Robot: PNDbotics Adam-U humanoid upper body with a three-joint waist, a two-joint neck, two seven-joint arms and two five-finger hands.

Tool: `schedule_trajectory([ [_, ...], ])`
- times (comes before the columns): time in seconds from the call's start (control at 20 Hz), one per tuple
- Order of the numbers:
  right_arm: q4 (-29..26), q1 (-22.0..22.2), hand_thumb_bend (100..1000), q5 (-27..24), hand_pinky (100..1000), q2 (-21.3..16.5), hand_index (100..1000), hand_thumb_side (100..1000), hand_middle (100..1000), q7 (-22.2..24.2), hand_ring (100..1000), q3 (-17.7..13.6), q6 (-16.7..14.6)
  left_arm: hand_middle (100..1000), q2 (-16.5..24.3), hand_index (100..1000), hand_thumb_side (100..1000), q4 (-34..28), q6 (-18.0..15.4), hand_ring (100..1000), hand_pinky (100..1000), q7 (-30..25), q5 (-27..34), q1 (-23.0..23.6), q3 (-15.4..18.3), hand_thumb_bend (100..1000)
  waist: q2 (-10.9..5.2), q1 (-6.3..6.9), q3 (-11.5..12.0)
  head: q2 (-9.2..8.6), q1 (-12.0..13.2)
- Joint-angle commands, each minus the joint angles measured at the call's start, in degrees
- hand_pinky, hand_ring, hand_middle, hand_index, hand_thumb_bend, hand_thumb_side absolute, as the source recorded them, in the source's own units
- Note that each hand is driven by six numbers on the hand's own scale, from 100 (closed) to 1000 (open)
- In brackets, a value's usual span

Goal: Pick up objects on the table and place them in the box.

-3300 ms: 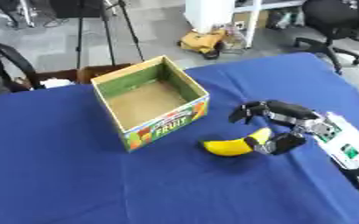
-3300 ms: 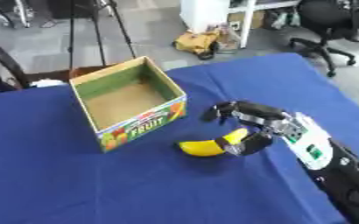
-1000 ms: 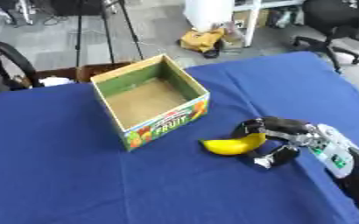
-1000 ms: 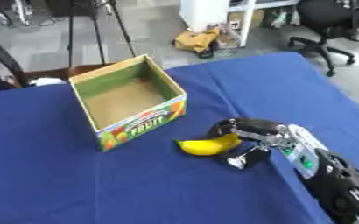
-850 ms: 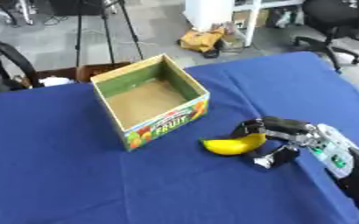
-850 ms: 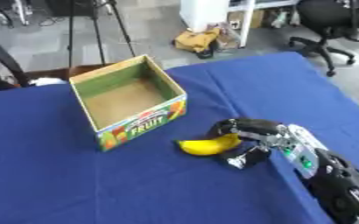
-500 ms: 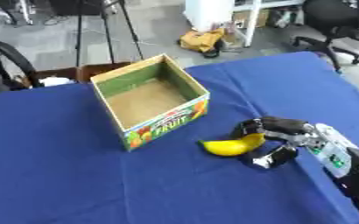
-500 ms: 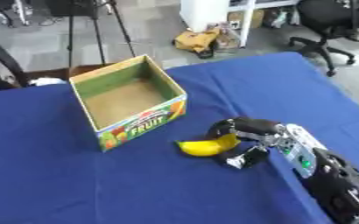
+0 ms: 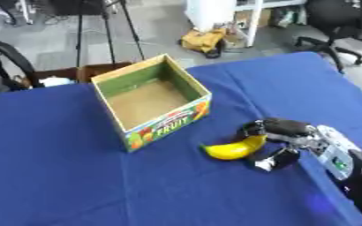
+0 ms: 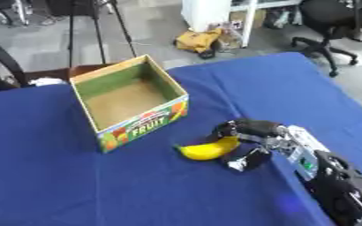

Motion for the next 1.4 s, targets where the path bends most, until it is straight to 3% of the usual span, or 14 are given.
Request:
schedule_trajectory([
  [0.05, -0.7, -0.2, 100, 1.2, 647, -1.3, 791, 214, 698, 5.1, 684, 0.0, -5.7, 480, 0.5, 520, 1000, -0.8, 0.1, 734, 487, 0.0, -0.1, -0.5, 0.2, 251, -0.63, -0.18, 0.0, 0.16, -0.1],
  [0.9, -1.3, 0.0, 100, 2.0, 583, -1.5, 691, 202, 575, 0.2, 570, -0.1, -5.3, 480, 0.5, 519, 1000, -0.8, 0.1, 734, 487, 0.1, -0.1, -0.5, 0.2, 251, -0.72, -0.18, -0.1, 0.16, -0.2],
  [1.15, -1.7, 0.0, 100, 1.8, 583, -1.7, 690, 201, 575, -0.8, 571, 0.0, -5.4, 480, 0.6, 519, 1000, -0.8, 0.1, 734, 488, 0.0, -0.1, -0.5, 0.2, 251, -0.8, -0.24, 0.1, 0.19, -0.2],
  [1.2, -1.8, 0.0, 100, 1.7, 583, -1.7, 690, 234, 576, -0.9, 571, -0.1, -5.4, 480, 0.6, 519, 1000, -0.8, 0.1, 734, 488, 0.0, 0.0, -0.5, 0.2, 251, -0.82, -0.25, 0.1, 0.18, -0.2],
  [1.4, -2.3, -0.2, 100, 1.1, 584, -1.9, 691, 200, 576, -1.0, 572, -0.1, -5.6, 480, 0.6, 519, 1000, -0.8, 0.1, 734, 488, 0.0, 0.0, -0.5, 0.2, 251, -0.88, -0.27, 0.2, 0.22, -0.1],
])
